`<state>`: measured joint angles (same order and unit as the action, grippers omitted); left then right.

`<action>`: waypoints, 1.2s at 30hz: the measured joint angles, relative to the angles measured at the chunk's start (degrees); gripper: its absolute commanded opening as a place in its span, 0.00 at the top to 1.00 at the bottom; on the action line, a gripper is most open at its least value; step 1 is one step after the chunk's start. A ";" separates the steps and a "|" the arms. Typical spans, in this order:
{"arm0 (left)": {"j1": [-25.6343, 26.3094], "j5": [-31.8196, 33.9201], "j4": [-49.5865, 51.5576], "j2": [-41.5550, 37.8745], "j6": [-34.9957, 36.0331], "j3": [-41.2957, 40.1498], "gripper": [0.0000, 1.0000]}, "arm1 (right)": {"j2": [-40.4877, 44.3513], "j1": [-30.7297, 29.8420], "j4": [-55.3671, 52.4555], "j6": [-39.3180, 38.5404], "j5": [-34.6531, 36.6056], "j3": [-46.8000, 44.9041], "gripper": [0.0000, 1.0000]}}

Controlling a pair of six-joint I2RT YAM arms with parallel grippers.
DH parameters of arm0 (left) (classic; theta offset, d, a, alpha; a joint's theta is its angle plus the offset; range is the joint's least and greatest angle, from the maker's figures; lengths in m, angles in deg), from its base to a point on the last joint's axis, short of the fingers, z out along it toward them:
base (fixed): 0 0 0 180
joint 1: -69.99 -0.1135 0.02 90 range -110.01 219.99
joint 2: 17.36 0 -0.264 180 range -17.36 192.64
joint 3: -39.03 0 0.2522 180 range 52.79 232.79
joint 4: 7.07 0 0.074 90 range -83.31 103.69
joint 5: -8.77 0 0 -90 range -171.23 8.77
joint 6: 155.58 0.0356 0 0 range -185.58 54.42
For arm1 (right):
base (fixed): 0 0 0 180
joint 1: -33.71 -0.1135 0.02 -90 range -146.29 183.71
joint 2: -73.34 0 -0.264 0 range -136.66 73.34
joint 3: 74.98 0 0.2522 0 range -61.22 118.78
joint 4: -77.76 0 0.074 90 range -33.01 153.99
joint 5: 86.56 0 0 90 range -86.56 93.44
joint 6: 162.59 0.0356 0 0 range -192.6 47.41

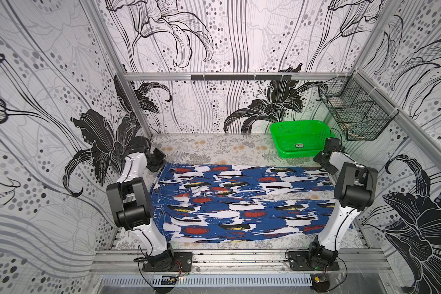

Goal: Roll up the long pants
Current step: Fold the long pant at the center of the board.

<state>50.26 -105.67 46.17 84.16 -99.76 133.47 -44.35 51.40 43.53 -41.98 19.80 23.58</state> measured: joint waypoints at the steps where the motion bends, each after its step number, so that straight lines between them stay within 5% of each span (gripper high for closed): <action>1: 0.02 0.00 0.00 0.00 0.00 0.00 1.00 | -0.26 0.00 -0.52 0.02 0.07 0.00 0.16; 13: 0.09 -0.04 0.07 0.00 0.33 0.00 1.00 | -2.51 0.00 -3.50 0.46 0.15 1.60 0.30; 25: 0.09 -0.22 0.22 0.00 0.48 0.00 1.00 | -5.31 0.00 -8.39 1.53 0.63 5.27 0.34; 30: 0.09 -0.26 0.20 0.00 0.57 0.00 1.00 | -5.86 0.00 -9.49 1.92 0.85 6.75 0.68; 36: 0.09 -0.66 0.15 0.00 0.57 0.00 1.00 | -5.86 0.00 -9.57 2.80 0.90 6.75 0.71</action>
<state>50.35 -106.33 46.32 84.16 -99.19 133.47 -50.21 51.40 33.95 -39.19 20.70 30.33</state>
